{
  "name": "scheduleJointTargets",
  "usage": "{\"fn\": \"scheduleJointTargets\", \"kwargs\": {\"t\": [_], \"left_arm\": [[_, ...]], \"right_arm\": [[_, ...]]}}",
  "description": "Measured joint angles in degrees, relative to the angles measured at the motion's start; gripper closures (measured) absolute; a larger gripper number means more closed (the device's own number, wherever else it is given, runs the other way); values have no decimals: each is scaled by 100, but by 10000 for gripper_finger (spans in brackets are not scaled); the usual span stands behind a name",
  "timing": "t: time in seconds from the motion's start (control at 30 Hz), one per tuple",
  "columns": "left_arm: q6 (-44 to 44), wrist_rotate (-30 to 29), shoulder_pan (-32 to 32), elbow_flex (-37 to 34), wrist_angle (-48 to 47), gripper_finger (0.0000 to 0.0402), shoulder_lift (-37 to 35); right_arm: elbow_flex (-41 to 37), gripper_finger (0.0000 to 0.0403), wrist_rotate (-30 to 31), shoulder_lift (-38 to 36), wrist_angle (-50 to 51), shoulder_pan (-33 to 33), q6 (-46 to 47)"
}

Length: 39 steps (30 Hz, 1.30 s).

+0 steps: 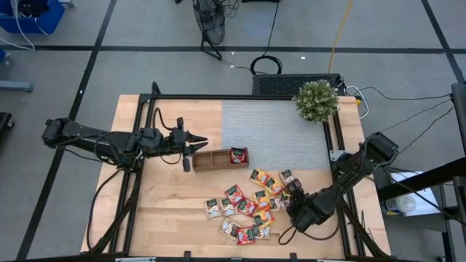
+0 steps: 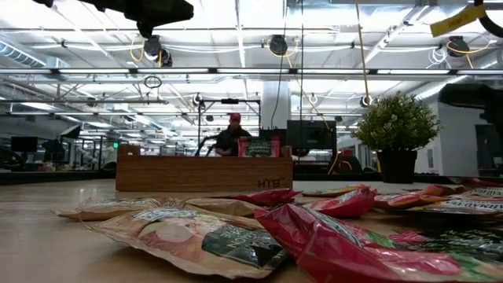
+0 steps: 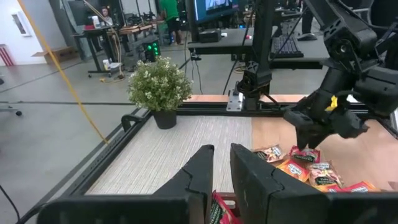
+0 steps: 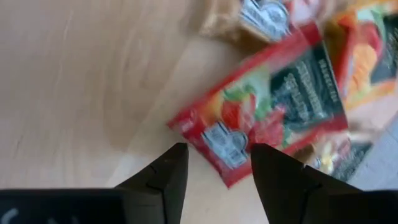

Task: Pick & Place Tea
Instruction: Put the red tea bag into the right section of the wooden organizer

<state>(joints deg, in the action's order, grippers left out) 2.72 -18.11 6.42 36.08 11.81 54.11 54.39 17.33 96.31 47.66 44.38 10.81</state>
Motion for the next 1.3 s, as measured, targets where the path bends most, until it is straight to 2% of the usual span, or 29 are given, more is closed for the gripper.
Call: {"fn": "scheduleJointTargets", "kwargs": {"t": [0.2, 0.37, 0.47, 0.63, 0.8, 1.1, 1.2, 1.3], "left_arm": [[0, 0, 0, 2, 7, 339, 0], [1, 0, 0, 2, 15, 339, 0], [0, 0, 0, 2, 29, 339, 0], [0, 0, 0, 2, 31, 339, 0], [1, 0, 0, 2, 28, 339, 0], [0, 0, 0, 2, 33, 339, 0], [1, 0, 0, 2, 35, 339, 0], [2, 0, 0, 2, 35, 339, 0]], "right_arm": [[13, 243, 665, 211, -538, 0, -296], [4, 257, 694, 193, -610, -2, -188], [-1, 294, 664, 198, -739, -2, 14], [-3, 389, 682, 202, -1057, -4, 215], [-4, 400, 1237, 194, -1165, -4, 584], [548, 402, 1828, 176, -602, -2, 330], [863, 402, 2271, 175, -246, 12, 306], [1019, 402, 2993, 171, -37, 35, 210]]}}
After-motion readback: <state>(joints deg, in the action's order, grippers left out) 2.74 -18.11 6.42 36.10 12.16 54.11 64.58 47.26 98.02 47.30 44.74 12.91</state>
